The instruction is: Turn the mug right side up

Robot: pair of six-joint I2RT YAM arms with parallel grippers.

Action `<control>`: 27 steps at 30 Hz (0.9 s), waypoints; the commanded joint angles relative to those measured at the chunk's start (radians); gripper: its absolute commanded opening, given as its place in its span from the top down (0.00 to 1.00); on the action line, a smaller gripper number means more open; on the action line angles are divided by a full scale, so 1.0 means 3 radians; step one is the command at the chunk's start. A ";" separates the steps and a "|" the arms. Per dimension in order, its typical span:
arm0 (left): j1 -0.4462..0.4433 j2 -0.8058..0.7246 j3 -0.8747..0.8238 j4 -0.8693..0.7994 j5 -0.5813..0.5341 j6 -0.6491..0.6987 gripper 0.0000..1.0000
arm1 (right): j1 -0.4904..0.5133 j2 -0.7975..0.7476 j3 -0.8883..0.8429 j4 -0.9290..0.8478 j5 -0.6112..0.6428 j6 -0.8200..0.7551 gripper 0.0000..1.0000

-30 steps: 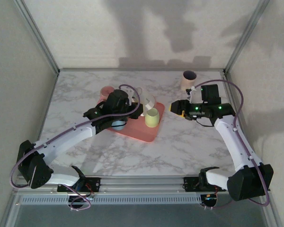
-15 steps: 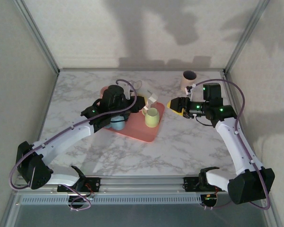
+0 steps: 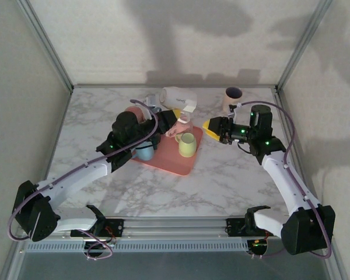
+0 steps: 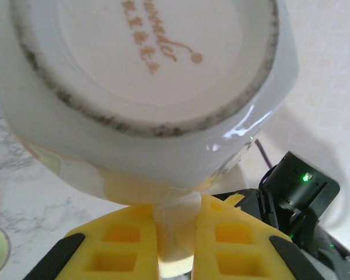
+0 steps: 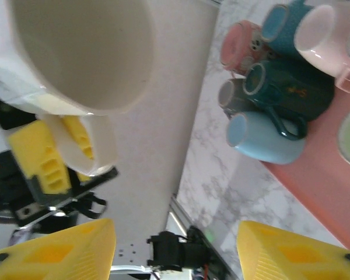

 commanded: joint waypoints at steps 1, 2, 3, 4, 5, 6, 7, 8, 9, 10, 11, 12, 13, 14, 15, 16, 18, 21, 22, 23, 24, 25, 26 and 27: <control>0.0031 -0.0112 -0.0086 0.1085 0.0110 -0.0322 1.00 | 0.0008 -0.0031 -0.0078 0.0798 -0.0193 0.0427 0.42; 0.0031 -0.0095 -0.0117 0.1179 0.0132 -0.0372 1.00 | 0.0022 -0.0028 -0.0079 0.0896 -0.0192 0.0489 0.42; 0.0031 -0.0082 -0.0156 0.1273 0.0162 -0.0426 1.00 | 0.0036 -0.0015 -0.0082 0.0976 -0.0190 0.0546 0.42; 0.0031 -0.0076 -0.0195 0.1371 0.0167 -0.0475 1.00 | 0.0047 -0.0007 -0.0089 0.1059 -0.0184 0.0608 0.42; 0.0031 -0.0071 -0.0238 0.1482 0.0171 -0.0521 1.00 | 0.0063 0.0009 -0.0099 0.1188 -0.0175 0.0697 0.42; 0.0031 -0.0070 -0.0272 0.1566 0.0164 -0.0556 1.00 | 0.0085 0.0025 -0.0118 0.1324 -0.0163 0.0783 0.42; 0.0031 -0.0074 -0.0292 0.1594 0.0157 -0.0560 1.00 | 0.0108 0.0037 -0.0132 0.1419 -0.0153 0.0859 0.42; 0.0031 -0.0075 -0.0295 0.1598 0.0160 -0.0547 1.00 | 0.0142 0.0059 -0.0142 0.1520 -0.0125 0.0928 0.42; 0.0031 -0.0073 -0.0295 0.1596 0.0162 -0.0535 1.00 | 0.0184 0.0078 -0.0148 0.1601 -0.0101 0.0985 0.42; 0.0031 -0.0076 -0.0290 0.1596 0.0163 -0.0527 1.00 | 0.0218 0.0098 -0.0157 0.1678 -0.0077 0.1042 0.42; 0.0031 -0.0067 -0.0285 0.1596 0.0164 -0.0518 1.00 | 0.0249 0.0126 -0.0162 0.1783 -0.0052 0.1109 0.42; 0.0031 -0.0070 -0.0280 0.1596 0.0166 -0.0511 1.00 | 0.0278 0.0147 -0.0170 0.1878 -0.0030 0.1171 0.42; 0.0031 -0.0062 -0.0272 0.1596 0.0171 -0.0511 1.00 | 0.0302 0.0164 -0.0173 0.1947 -0.0004 0.1219 0.42; 0.0033 -0.0054 -0.0262 0.1596 0.0184 -0.0509 1.00 | 0.0328 0.0189 -0.0177 0.2029 0.0025 0.1275 0.42; 0.0032 -0.0046 -0.0251 0.1596 0.0207 -0.0509 1.00 | 0.0357 0.0206 -0.0179 0.2109 0.0050 0.1325 0.43; 0.0032 -0.0040 -0.0244 0.1591 0.0220 -0.0510 1.00 | 0.0386 0.0223 -0.0178 0.2157 0.0069 0.1361 0.43; 0.0033 -0.0035 -0.0233 0.1581 0.0234 -0.0509 1.00 | 0.0428 0.0248 -0.0178 0.2217 0.0090 0.1391 0.43; 0.0036 -0.0040 -0.0257 0.1625 0.0223 -0.0536 1.00 | 0.0461 0.0256 -0.0194 0.2328 0.0120 0.1457 0.44; 0.0036 -0.0045 -0.0264 0.1629 0.0227 -0.0545 1.00 | 0.0463 0.0254 -0.0192 0.2335 0.0133 0.1472 0.44; 0.0036 -0.0045 -0.0264 0.1632 0.0224 -0.0547 1.00 | 0.0470 0.0258 -0.0194 0.2327 0.0151 0.1486 0.44; 0.0036 -0.0045 -0.0260 0.1637 0.0229 -0.0543 1.00 | 0.0473 0.0272 -0.0194 0.2346 0.0169 0.1506 0.44; 0.0036 -0.0040 -0.0263 0.1644 0.0233 -0.0542 1.00 | 0.0486 0.0292 -0.0197 0.2399 0.0180 0.1546 0.45; 0.0036 -0.0035 -0.0259 0.1651 0.0241 -0.0550 1.00 | 0.0502 0.0315 -0.0199 0.2472 0.0196 0.1602 0.45; 0.0036 -0.0030 -0.0254 0.1652 0.0244 -0.0556 1.00 | 0.0519 0.0337 -0.0206 0.2550 0.0212 0.1652 0.46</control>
